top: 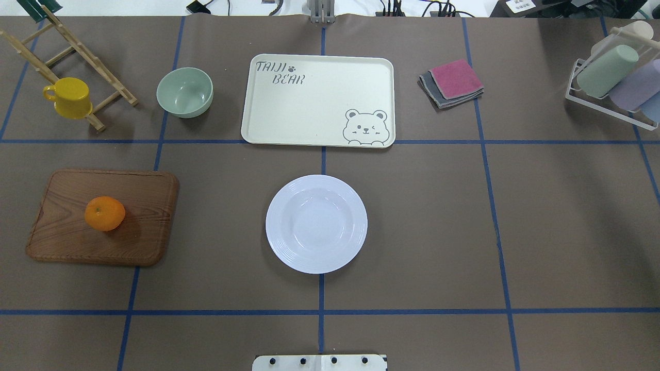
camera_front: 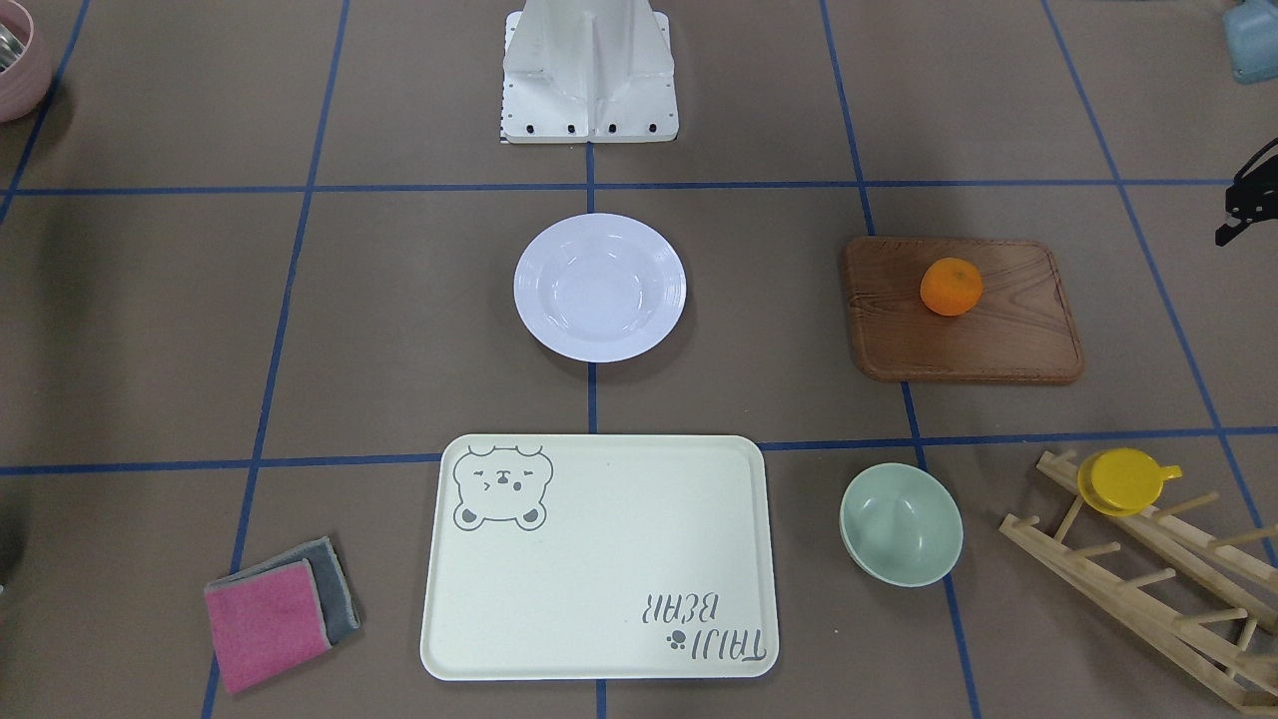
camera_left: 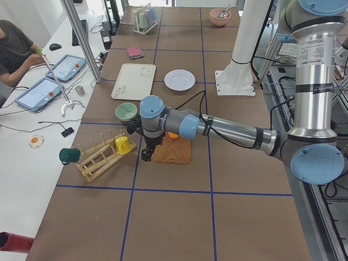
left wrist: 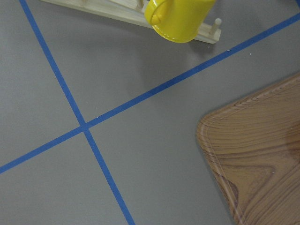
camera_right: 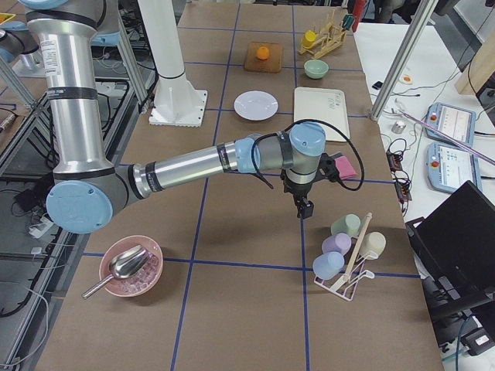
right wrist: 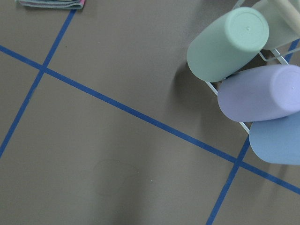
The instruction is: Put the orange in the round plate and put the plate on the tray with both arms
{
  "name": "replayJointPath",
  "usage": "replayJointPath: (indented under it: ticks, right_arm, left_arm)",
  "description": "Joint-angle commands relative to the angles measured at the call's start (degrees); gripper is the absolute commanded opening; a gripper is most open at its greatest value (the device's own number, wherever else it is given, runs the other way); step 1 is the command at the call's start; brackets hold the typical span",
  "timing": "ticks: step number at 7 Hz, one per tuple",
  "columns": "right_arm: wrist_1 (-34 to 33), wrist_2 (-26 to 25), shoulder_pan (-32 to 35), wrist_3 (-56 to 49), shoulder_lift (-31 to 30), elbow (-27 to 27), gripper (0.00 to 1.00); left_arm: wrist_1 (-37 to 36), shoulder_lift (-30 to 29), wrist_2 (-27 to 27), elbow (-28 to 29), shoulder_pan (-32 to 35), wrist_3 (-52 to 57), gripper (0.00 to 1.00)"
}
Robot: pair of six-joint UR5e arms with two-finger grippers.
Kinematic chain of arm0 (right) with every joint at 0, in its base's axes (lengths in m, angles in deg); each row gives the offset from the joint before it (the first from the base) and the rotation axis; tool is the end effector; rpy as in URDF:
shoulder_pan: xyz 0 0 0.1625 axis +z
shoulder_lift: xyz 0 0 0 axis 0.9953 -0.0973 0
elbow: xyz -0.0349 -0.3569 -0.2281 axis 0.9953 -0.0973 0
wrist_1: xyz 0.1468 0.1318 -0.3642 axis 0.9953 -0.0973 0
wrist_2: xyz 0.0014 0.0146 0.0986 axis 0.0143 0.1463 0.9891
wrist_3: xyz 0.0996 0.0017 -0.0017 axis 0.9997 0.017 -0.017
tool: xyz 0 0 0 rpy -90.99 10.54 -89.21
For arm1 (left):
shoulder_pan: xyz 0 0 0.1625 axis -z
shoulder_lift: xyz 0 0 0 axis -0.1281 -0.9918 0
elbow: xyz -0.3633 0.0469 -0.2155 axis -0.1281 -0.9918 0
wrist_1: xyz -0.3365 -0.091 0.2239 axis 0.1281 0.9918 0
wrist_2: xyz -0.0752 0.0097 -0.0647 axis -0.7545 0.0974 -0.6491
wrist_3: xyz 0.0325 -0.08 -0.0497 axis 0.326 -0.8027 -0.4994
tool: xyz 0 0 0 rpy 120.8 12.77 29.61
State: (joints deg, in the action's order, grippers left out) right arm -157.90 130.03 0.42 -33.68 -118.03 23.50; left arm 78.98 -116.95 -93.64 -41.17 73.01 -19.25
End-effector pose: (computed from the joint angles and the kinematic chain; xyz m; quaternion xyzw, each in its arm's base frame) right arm 0.0140 -0.5200 0.5217 0.1057 -0.3873 -0.1892 0.8961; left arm 0.0165 -0.4759 0.5384 0.1266 0.3785 0.1902 0.8969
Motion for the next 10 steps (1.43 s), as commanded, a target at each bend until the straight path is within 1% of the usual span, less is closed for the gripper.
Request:
replayJointPath:
  ticks: [1, 3, 4, 8, 9, 10]
  right_arm:
    - [0.31, 0.35, -0.19, -0.03, -0.39, 0.02, 1.0]
    - [0.31, 0.36, -1.85, 0.06, -0.3, -0.42, 1.0]
    - [0.4, 0.45, -1.87, 0.14, -0.39, -0.68, 1.0]
    - [0.49, 0.62, -2.22, 0.32, 0.14, -0.42, 1.0]
    - [0.49, 0.62, -3.09, 0.32, 0.22, -0.51, 1.0]
    - [0.49, 0.62, -4.75, 0.32, 0.22, -0.42, 1.0]
  left_arm:
    - [2.52, 1.2, -0.5, -1.9, -0.21, -2.69, 1.0]
    - [2.98, 2.01, -0.24, -3.4, -0.04, -4.64, 1.0]
    - [2.98, 2.79, -0.24, -3.24, -0.12, -4.55, 1.0]
    - [2.46, 2.8, -0.94, -3.15, -0.21, -4.99, 1.0]
    - [3.41, 3.41, -0.86, -2.45, -0.39, -4.55, 1.0]
    - [4.2, 3.15, -1.12, -3.06, -0.91, -6.46, 1.0]
